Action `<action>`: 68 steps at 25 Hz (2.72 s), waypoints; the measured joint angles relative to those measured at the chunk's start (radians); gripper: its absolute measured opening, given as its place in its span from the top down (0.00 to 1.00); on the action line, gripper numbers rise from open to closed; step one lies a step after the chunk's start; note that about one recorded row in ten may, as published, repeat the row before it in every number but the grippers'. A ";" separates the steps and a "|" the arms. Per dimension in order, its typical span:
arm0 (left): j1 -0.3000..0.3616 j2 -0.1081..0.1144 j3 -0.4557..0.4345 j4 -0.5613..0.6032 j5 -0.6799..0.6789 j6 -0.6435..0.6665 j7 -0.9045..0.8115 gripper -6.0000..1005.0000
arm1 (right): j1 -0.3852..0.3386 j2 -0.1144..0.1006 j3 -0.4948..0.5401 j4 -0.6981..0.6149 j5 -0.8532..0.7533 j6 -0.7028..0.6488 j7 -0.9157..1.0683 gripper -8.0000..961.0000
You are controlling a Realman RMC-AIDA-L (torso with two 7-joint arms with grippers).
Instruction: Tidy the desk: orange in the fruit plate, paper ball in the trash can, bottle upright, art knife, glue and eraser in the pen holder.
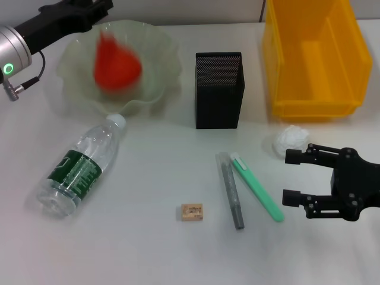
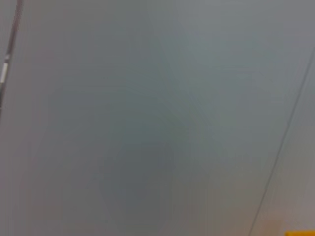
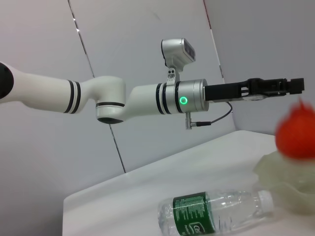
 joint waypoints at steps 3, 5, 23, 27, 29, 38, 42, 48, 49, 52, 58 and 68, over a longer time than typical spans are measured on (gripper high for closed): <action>0.005 0.003 0.002 0.000 -0.011 0.048 0.001 0.53 | 0.000 0.000 0.001 0.005 -0.001 0.003 0.000 0.14; 0.013 0.007 0.002 0.008 -0.007 0.127 0.019 0.46 | 0.000 0.000 0.010 0.003 0.000 0.004 0.002 0.14; 0.091 0.034 0.037 0.126 0.445 0.755 0.109 0.18 | 0.072 0.002 -0.153 -0.905 -0.352 -0.001 0.918 0.14; 0.099 0.033 0.032 0.125 0.446 0.757 0.108 0.18 | 0.136 0.003 -0.309 -0.946 -0.520 0.012 1.076 0.14; 0.100 0.033 0.033 0.125 0.446 0.758 0.108 0.18 | 0.173 0.005 -0.380 -0.917 -0.587 0.038 1.129 0.14; 0.108 0.030 0.038 0.125 0.450 0.760 0.109 0.18 | 0.257 0.006 -0.524 -0.660 -0.620 0.259 1.203 0.14; 0.119 0.030 0.039 0.124 0.455 0.760 0.112 0.18 | 0.290 0.005 -0.533 -0.554 -0.637 0.319 1.202 0.14; 0.123 0.028 0.038 0.108 0.490 0.757 0.108 0.19 | 0.309 0.005 -0.554 -0.454 -0.646 0.409 1.195 0.15; 0.123 0.028 0.039 0.104 0.491 0.757 0.108 0.19 | 0.311 0.006 -0.554 -0.440 -0.646 0.425 1.195 0.15; 0.124 0.027 0.040 0.100 0.495 0.757 0.108 0.19 | 0.321 0.007 -0.563 -0.392 -0.643 0.472 1.194 0.15; 0.129 0.026 0.037 0.098 0.500 0.753 0.108 0.19 | 0.327 0.007 -0.590 -0.371 -0.640 0.499 1.185 0.17; 0.131 0.028 0.031 0.098 0.500 0.759 0.101 0.19 | 0.295 0.005 -0.557 -0.528 -0.574 0.378 1.179 0.49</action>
